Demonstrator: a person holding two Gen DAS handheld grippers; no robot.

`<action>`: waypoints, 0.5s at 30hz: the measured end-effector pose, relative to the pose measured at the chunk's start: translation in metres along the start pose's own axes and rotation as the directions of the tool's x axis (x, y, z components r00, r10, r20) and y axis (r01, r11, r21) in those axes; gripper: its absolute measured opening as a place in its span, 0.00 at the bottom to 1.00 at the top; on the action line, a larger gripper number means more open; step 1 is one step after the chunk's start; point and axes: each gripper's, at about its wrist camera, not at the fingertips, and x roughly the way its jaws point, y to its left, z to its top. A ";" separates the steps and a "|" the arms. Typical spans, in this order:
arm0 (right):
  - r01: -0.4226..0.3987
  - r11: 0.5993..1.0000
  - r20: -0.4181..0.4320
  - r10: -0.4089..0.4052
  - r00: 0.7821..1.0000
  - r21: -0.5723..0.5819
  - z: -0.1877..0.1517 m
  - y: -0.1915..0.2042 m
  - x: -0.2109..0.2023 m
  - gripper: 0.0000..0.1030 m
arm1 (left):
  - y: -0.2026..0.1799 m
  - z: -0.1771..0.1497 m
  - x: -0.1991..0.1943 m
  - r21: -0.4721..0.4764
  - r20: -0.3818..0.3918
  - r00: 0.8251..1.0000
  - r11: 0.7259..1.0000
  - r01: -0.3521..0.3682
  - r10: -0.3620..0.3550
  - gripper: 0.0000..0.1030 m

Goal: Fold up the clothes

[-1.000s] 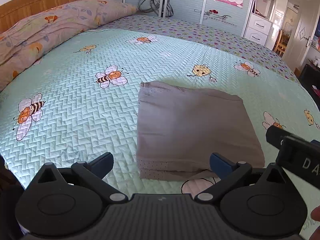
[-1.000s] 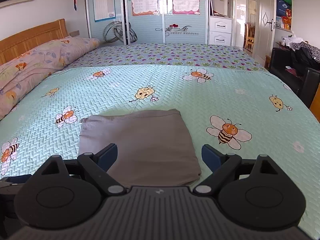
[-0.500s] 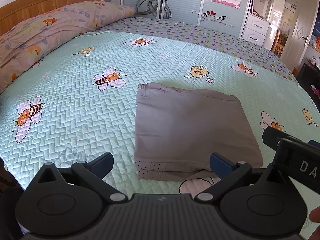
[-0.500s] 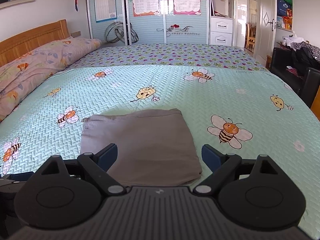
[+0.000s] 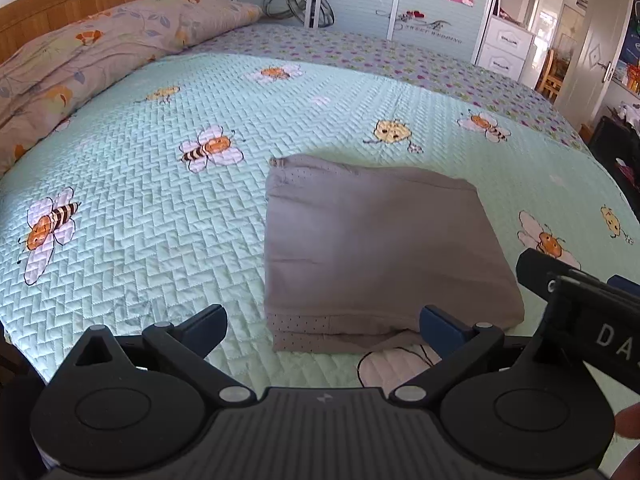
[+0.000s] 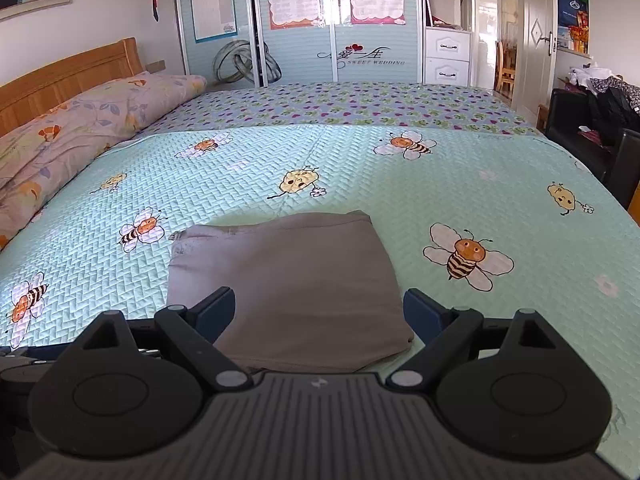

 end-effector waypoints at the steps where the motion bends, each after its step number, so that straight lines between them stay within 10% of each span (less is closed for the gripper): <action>1: 0.000 1.000 -0.002 0.000 1.000 0.002 0.000 -0.001 0.000 0.89 | 0.001 0.000 0.002 -0.004 -0.019 1.000 1.000 0.006 -0.006 0.99; 15: -0.036 0.999 -0.007 0.036 0.999 0.012 -0.006 -0.002 -0.001 0.90 | -0.003 -0.002 0.002 0.104 0.003 0.999 0.994 0.041 -0.041 0.99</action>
